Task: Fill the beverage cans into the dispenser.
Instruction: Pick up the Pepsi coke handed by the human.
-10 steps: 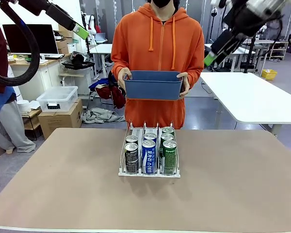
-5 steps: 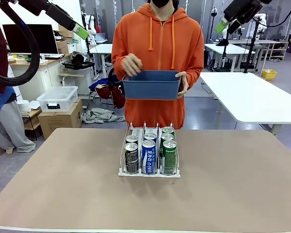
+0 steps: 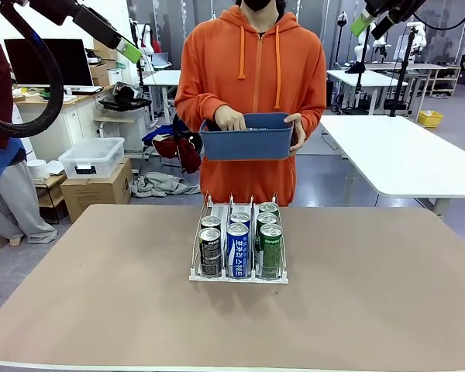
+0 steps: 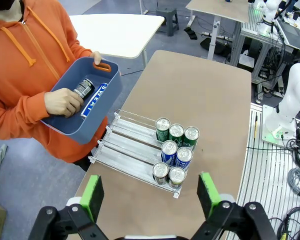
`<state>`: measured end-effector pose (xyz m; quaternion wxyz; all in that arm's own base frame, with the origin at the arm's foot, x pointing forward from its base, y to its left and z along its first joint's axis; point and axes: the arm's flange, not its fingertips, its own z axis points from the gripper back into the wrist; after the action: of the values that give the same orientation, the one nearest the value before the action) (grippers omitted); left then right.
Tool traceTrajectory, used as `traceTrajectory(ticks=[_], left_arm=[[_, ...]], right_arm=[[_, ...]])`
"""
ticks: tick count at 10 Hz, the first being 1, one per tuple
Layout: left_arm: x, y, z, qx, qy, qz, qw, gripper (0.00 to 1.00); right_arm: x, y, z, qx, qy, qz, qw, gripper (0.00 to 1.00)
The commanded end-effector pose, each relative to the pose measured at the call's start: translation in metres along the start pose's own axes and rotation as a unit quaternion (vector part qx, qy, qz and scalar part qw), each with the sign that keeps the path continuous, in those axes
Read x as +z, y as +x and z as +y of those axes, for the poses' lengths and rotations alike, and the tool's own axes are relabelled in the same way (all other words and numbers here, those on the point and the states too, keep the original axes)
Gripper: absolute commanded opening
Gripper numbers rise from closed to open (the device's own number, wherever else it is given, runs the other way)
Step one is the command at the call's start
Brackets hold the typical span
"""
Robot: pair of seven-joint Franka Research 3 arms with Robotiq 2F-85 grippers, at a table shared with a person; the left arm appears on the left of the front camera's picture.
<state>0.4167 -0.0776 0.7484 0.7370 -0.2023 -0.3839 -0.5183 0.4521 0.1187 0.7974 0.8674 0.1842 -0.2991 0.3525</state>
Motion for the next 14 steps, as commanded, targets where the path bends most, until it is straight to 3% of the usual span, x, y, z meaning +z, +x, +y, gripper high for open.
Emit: traceTrajectory(ticks=[1, 14], left_arm=[[0.0, -0.0008, -0.0004, 0.001, -0.004, -0.004, 1.0, 1.0], [0.0, -0.0008, -0.0004, 0.001, -0.004, -0.004, 1.0, 1.0]], right_arm=[[0.004, 0.0006, 0.0007, -0.016, 0.001, -0.017, 1.0, 1.0], [0.0063, 0.0036, -0.0014, -0.02, -0.011, -0.016, 1.0, 1.0]])
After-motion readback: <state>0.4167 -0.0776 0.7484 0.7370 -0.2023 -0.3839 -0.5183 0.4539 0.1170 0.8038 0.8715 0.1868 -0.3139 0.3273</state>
